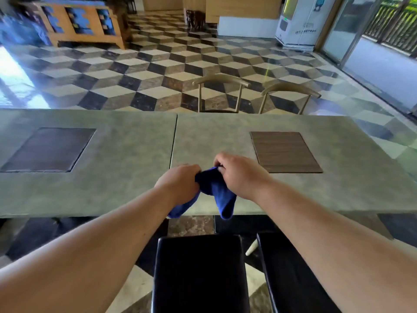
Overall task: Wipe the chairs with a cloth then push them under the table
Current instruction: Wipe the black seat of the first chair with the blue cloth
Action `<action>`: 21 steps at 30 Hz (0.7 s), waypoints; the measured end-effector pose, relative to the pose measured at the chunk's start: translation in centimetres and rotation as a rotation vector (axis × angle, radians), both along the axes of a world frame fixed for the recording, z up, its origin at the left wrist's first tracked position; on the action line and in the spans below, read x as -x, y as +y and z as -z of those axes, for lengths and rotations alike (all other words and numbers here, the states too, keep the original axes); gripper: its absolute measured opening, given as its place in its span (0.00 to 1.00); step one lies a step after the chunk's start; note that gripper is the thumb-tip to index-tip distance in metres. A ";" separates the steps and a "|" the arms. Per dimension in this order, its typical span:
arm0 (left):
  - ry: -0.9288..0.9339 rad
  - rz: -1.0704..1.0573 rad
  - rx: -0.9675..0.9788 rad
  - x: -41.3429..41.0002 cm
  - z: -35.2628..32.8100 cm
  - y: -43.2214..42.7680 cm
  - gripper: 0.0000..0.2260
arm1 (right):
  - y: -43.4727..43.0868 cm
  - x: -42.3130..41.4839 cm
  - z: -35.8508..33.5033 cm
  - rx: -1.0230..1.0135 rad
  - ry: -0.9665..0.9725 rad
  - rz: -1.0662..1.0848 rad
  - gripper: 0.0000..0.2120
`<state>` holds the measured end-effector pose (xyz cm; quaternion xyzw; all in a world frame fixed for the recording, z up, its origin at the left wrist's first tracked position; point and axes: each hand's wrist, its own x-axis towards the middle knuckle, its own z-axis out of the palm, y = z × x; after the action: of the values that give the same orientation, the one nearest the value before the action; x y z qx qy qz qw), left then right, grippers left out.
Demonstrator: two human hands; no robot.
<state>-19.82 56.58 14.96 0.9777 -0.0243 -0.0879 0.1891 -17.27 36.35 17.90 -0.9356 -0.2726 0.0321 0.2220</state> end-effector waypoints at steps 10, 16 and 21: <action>0.080 0.064 -0.268 4.7 3.5 7.8 0.04 | 3.4 1.2 5.1 0.375 0.041 -0.154 0.10; 0.137 0.047 -0.321 6.6 10.6 7.9 0.04 | 3.1 1.6 12.1 0.443 0.159 -0.202 0.13; 0.132 0.043 -0.306 7.9 18.3 7.6 0.05 | 2.3 2.3 20.4 0.423 0.167 -0.217 0.13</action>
<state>-27.72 64.22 -3.36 0.9864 -0.0193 -0.1588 0.0370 -19.60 38.63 -2.47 -0.9205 -0.3396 0.1892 0.0383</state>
